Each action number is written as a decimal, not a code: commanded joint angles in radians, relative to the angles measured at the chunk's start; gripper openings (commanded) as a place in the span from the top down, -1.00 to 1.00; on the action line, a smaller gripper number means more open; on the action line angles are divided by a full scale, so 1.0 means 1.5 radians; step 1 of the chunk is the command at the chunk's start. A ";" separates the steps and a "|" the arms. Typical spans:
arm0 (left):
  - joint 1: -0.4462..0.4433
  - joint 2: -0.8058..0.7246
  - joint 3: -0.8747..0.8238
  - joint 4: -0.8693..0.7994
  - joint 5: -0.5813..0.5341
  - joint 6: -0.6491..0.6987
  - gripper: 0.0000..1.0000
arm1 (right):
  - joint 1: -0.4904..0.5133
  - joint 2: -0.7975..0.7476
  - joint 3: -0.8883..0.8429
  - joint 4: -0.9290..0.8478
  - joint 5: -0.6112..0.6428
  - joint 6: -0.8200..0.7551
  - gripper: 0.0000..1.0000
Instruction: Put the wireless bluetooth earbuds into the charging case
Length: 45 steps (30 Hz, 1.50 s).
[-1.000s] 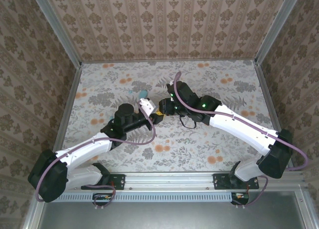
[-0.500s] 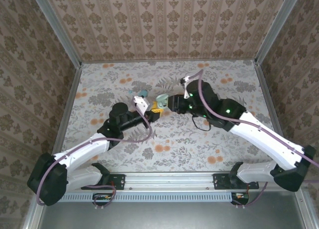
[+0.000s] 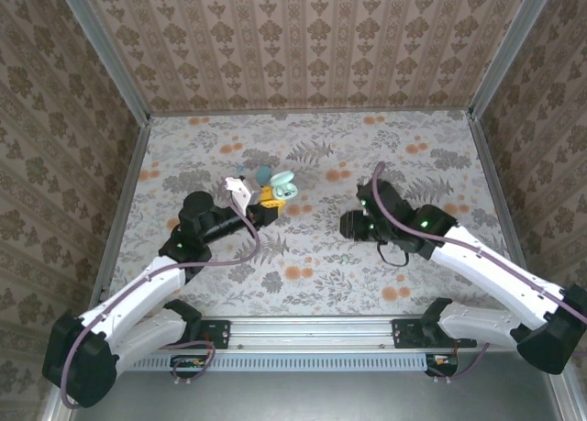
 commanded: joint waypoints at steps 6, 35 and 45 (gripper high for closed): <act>0.005 -0.044 -0.036 -0.041 0.006 -0.011 0.91 | -0.062 0.026 -0.153 0.170 -0.152 -0.009 0.36; -0.035 0.056 -0.027 0.038 0.034 -0.052 0.91 | -0.112 0.264 -0.121 0.182 -0.194 -0.221 0.34; -0.037 0.066 -0.019 0.033 0.034 -0.050 0.91 | -0.084 0.305 -0.098 0.187 -0.186 -0.220 0.36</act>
